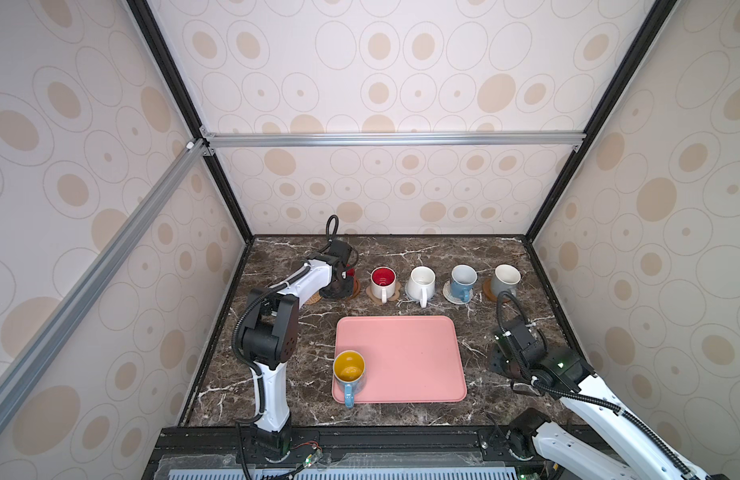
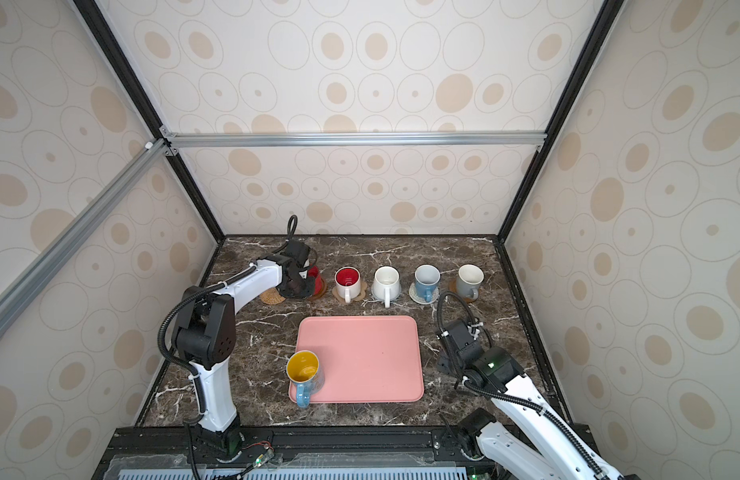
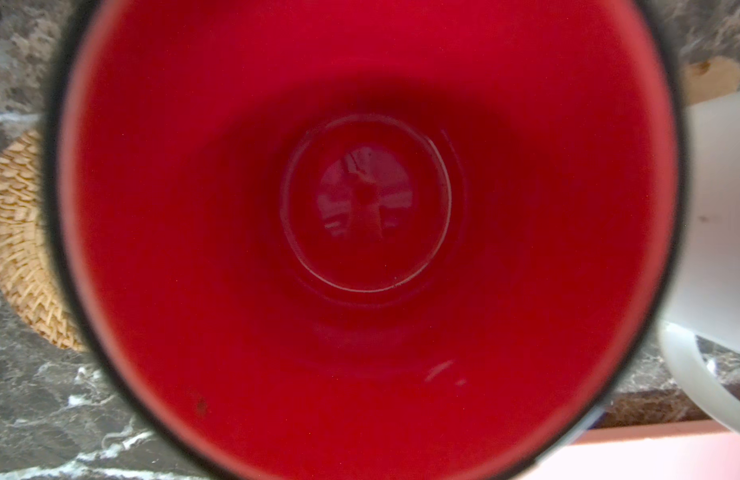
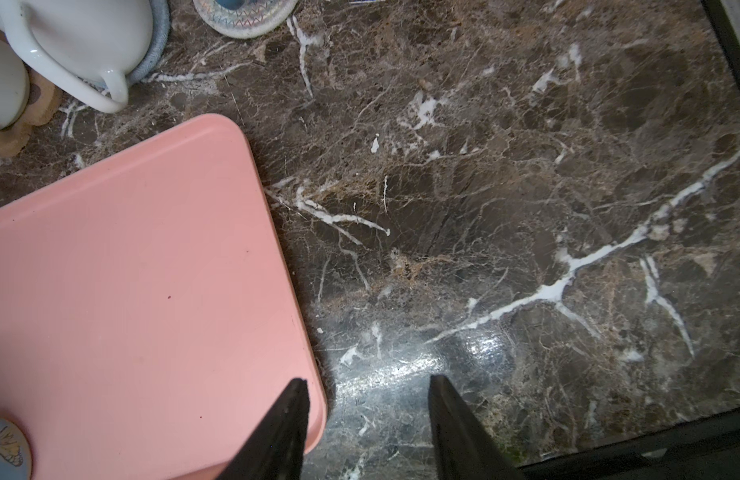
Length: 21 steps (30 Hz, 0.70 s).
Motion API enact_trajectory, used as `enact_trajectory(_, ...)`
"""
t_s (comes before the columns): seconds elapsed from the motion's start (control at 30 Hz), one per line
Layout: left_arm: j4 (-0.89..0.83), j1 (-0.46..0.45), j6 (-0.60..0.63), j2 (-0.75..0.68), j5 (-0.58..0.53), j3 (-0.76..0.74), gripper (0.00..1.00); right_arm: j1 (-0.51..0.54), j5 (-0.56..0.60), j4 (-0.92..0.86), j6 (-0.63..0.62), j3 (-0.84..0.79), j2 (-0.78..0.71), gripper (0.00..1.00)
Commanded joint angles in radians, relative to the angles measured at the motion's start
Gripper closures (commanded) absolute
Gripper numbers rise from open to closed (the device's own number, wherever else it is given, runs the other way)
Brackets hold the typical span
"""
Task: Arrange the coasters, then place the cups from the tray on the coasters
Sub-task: 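Lower the red mug onto the cork coaster with the left gripper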
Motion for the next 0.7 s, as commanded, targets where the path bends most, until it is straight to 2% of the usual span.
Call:
enact_trajectory(0.0, 0.023, 0.009, 0.027, -0.002, -0.004, 0.039, 0.92, -0.007, 0.014, -0.018, 0.018, -0.012, -0.011, 0.5)
enact_trajectory(0.67, 0.022, 0.009, 0.028, 0.01, -0.006, 0.029, 0.87, -0.007, 0.009, -0.016, 0.026, -0.031, -0.022, 0.49)
